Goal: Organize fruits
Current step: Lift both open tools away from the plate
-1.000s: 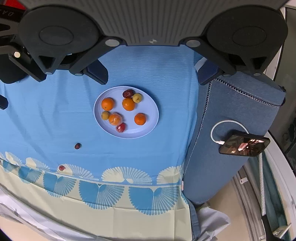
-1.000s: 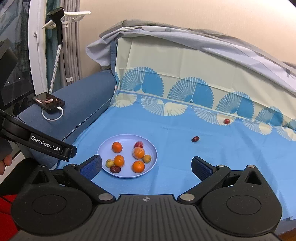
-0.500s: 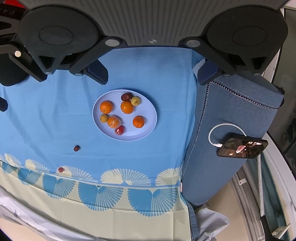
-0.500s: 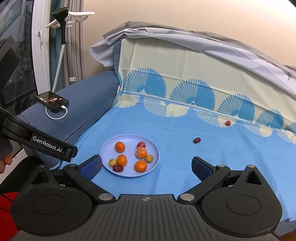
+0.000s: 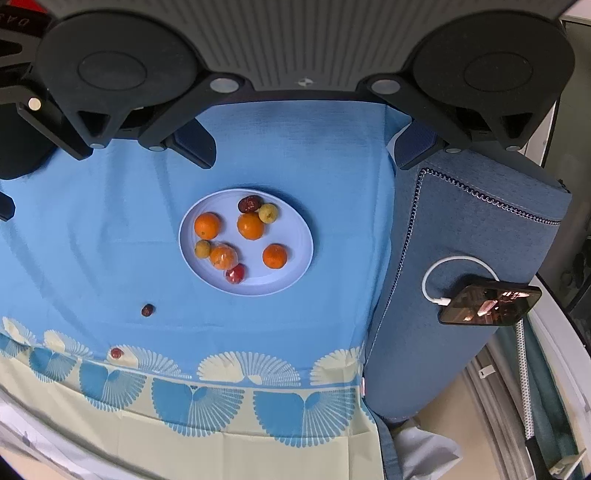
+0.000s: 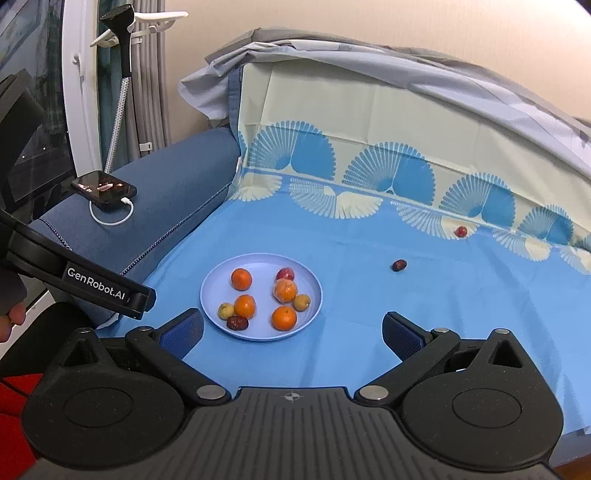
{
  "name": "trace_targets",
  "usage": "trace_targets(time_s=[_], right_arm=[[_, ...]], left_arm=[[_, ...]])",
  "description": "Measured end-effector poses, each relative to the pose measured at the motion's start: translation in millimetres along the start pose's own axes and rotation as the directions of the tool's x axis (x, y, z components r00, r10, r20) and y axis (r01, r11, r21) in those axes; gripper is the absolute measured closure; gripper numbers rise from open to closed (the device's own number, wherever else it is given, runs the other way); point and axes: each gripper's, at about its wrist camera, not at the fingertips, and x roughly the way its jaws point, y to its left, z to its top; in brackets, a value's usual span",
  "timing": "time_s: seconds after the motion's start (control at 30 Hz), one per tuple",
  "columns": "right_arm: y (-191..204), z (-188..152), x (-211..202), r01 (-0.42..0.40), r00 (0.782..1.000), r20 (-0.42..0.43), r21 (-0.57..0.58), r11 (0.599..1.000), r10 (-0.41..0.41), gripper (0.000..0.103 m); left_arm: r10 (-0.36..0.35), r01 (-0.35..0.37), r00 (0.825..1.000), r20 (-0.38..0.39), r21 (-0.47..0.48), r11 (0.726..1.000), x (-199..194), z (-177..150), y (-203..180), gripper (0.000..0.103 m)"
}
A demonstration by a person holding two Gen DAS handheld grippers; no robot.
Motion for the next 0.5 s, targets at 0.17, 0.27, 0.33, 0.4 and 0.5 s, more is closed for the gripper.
trace_targets(time_s=[0.17,0.27,0.33,0.4,0.5], right_arm=[[-5.2,-3.5,8.9,-0.014,1.000,-0.018,0.022,1.000,0.014,0.001],[-10.3,-6.1,16.1,-0.022,0.999,-0.030,0.042,0.999,0.024,0.001],[-16.3,-7.8,21.5,-0.023,0.999,-0.038,0.062,0.998,0.025,0.001],[-25.7,-9.2,27.6,-0.016,0.999,-0.047,0.094,0.995,0.021,0.001],[-49.1,-9.2,38.3,-0.001,0.998,-0.065,0.164,0.986,0.012,0.001]], left_arm=[[0.021,-0.021,0.999,-0.025,0.020,1.000,9.8,3.7,-6.9,0.000],[0.026,-0.025,0.999,-0.046,0.025,0.999,17.5,8.4,-12.2,0.000],[0.026,-0.024,0.998,-0.060,0.032,0.999,24.1,13.6,-18.5,0.000],[0.023,-0.019,0.997,-0.073,0.045,0.999,32.1,20.5,-27.1,0.000],[0.009,-0.002,0.996,-0.093,0.077,0.997,46.4,35.6,-45.5,0.000]])
